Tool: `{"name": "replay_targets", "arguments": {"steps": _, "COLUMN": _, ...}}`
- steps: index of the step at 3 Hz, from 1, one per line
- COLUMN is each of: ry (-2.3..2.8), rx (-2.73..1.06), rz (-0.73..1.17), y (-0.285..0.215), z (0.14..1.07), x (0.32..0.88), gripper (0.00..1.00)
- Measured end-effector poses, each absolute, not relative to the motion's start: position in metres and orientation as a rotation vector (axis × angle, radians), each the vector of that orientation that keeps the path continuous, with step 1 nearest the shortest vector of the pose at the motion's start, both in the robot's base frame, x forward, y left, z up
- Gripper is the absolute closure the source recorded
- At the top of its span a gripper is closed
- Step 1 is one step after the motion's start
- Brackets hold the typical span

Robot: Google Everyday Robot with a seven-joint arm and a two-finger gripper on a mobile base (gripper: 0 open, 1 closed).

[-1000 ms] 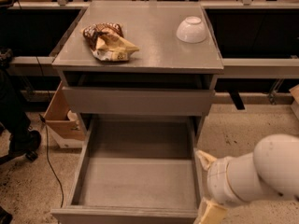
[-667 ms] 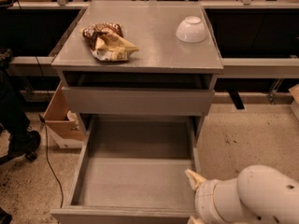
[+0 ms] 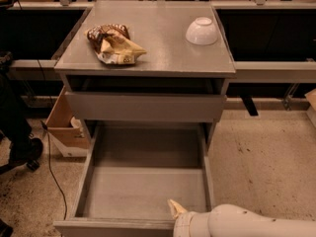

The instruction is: Close middle drawer

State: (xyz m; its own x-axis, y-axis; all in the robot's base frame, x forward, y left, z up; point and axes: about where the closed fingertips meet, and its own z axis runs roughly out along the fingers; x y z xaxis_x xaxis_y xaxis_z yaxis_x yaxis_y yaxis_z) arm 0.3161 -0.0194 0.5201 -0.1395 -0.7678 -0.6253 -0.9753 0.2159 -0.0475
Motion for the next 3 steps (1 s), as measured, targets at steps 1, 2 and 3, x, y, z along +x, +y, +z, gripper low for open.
{"name": "replay_targets", "arguments": {"steps": 1, "ry": 1.947, "rx": -1.544, "rz": 0.51, "y": 0.005, "z": 0.492, "x": 0.335, "gripper": 0.0}}
{"name": "replay_targets", "arguments": {"steps": 2, "ry": 1.947, "rx": -1.474, "rz": 0.469, "y": 0.014, "z": 0.475, "x": 0.362, "gripper": 0.0}}
{"name": "replay_targets", "arguments": {"steps": 3, "ry": 1.946, "rx": -1.424, "rz": 0.434, "y": 0.018, "z": 0.459, "x": 0.39, "gripper": 0.0}}
